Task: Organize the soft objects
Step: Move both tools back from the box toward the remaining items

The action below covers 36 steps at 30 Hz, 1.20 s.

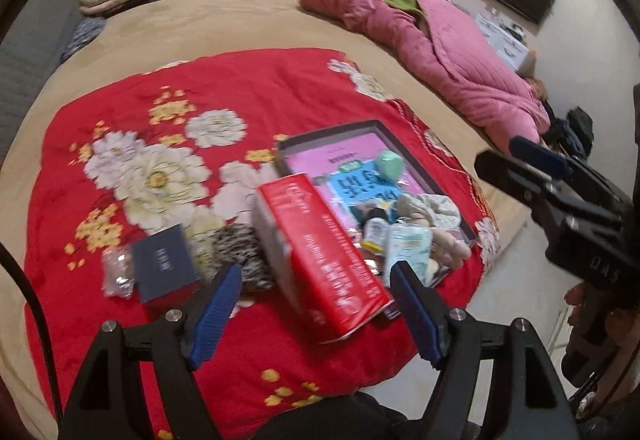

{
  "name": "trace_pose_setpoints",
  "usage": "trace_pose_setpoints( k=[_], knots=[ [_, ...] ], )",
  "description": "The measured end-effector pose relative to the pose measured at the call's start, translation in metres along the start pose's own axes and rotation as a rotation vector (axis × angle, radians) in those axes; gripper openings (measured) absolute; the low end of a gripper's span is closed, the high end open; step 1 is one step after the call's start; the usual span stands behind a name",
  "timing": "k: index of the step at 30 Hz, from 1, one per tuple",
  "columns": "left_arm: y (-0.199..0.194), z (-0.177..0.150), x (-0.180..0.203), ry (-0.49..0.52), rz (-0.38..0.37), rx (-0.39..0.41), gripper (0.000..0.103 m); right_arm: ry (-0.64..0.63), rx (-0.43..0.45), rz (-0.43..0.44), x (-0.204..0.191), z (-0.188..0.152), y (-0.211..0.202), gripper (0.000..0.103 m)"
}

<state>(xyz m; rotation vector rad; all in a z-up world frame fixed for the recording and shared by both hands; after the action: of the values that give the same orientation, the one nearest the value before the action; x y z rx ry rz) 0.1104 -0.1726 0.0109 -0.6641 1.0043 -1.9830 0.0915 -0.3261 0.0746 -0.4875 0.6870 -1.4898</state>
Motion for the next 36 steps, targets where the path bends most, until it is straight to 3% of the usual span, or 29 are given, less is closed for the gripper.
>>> trace_pose_setpoints(
  k=[17,25,36],
  knots=[
    [-0.057,-0.056,-0.083,-0.118,0.105,0.041,0.076,-0.154,-0.024,0.061,-0.110,-0.028,-0.001,0.074],
    [-0.075,-0.081,-0.114,-0.180,0.125,0.053,0.077,-0.197,-0.054,0.077,-0.139,-0.049,0.004,0.074],
    [-0.071,-0.110,-0.141,-0.246,0.141,0.018,0.077,-0.256,-0.115,0.080,-0.152,-0.079,0.020,0.074]
  ],
)
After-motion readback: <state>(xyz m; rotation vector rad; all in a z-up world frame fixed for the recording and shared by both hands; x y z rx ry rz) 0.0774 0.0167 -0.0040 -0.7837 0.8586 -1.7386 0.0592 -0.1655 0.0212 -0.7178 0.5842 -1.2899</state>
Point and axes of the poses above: each gripper's, at about its wrist camera, not at the fingertips, and y roughly the way its jaws point, x to its right, z to its top, the point moved 6 cm from there along y, roughly the way its jaws point, and after that the axes turned 12 degrees about y, right-handed, at the moved point
